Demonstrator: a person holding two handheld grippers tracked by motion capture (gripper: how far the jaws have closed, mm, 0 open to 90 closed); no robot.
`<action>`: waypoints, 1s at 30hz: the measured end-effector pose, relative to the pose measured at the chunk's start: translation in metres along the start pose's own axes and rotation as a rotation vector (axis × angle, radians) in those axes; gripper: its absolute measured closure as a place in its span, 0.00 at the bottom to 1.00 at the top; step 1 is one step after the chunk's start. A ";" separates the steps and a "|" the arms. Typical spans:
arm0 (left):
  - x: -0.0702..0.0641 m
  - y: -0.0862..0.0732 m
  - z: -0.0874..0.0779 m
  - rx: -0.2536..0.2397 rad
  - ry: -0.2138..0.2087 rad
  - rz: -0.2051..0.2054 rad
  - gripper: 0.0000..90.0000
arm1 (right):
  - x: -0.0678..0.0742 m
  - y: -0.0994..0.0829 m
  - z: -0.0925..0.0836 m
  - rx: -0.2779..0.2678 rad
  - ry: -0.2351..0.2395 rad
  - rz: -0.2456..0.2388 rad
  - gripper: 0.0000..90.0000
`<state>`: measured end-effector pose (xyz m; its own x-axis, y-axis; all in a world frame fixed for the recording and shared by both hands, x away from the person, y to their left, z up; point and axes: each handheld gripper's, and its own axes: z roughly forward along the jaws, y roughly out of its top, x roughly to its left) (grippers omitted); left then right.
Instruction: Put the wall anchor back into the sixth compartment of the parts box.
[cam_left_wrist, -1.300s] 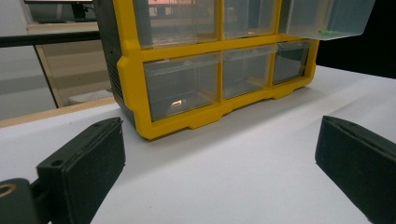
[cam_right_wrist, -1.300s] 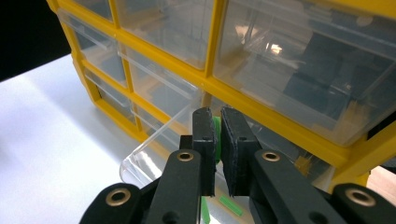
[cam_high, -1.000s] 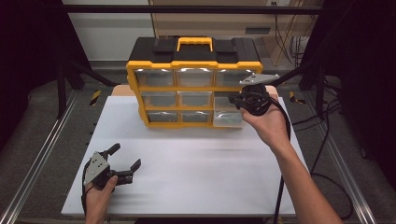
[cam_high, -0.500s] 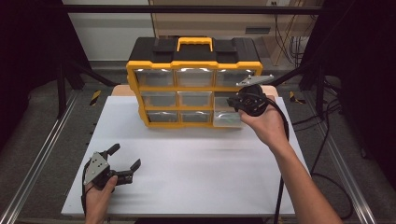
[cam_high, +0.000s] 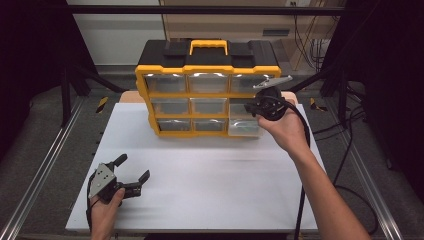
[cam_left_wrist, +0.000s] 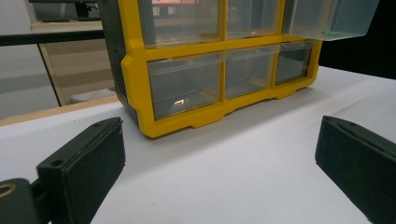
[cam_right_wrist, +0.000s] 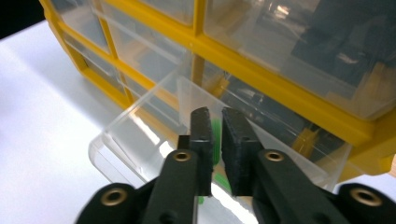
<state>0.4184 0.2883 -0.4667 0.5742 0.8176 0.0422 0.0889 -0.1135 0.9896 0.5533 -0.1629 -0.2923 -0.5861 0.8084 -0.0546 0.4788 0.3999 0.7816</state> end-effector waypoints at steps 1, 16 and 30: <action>0.000 0.000 0.000 -0.001 0.000 -0.001 0.01 | 0.000 0.001 -0.001 -0.009 0.001 -0.004 0.90; 0.000 0.000 0.000 -0.002 0.000 -0.002 0.01 | 0.004 0.007 -0.021 -0.166 -0.008 0.064 0.69; -0.001 0.000 0.000 0.001 0.000 0.009 0.01 | 0.007 -0.011 -0.034 -0.342 0.037 0.141 0.33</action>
<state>0.4177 0.2878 -0.4662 0.5751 0.8165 0.0506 0.0845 -0.1208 0.9891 0.5214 -0.1762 -0.2799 -0.5566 0.8263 0.0862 0.3140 0.1131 0.9427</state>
